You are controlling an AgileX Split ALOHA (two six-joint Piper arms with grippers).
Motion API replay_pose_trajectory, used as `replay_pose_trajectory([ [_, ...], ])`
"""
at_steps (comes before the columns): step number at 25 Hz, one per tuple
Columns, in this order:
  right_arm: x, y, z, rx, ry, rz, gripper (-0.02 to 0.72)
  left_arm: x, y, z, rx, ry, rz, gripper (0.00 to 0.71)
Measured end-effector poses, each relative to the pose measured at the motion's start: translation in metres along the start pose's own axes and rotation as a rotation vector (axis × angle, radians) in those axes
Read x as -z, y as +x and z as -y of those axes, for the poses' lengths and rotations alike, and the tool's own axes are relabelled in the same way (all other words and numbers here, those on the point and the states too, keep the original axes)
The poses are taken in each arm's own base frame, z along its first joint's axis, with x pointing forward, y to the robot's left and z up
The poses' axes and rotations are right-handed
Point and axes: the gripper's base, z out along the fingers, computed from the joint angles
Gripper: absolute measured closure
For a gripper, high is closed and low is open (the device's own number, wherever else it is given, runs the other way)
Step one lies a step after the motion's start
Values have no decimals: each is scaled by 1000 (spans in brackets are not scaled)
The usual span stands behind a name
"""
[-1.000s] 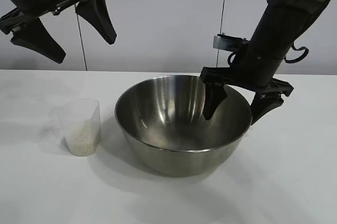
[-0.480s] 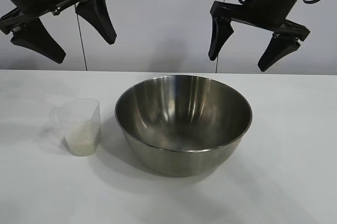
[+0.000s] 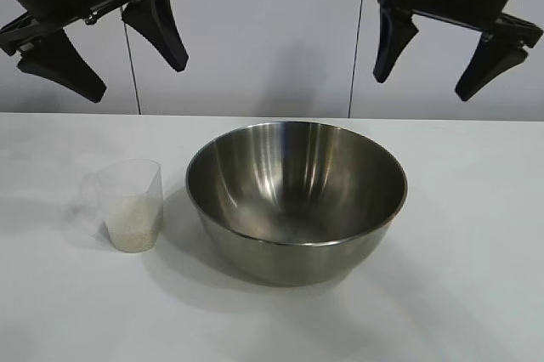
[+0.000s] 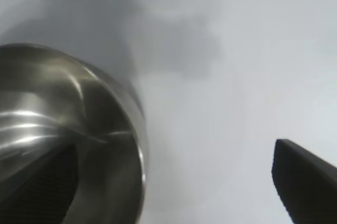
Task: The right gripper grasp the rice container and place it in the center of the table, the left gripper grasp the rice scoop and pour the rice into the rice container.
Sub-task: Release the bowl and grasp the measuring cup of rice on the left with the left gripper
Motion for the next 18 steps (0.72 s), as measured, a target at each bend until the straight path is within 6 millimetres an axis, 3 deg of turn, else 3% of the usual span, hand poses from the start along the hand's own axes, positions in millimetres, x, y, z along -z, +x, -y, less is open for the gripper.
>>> replay_pose_trajectory([
  [3,10,4,25,-56,5,-18,9,0,0,0,0,0,3,16],
  [7,39,9,35,-77,10,43,9,0,-1,0,0,-2,11,16],
  [12,99,27,21,-58,-5,173,9,0,-1,0,-1,-2,15,16],
  [18,166,86,0,-29,-32,363,9,0,-1,0,-2,-2,15,16],
])
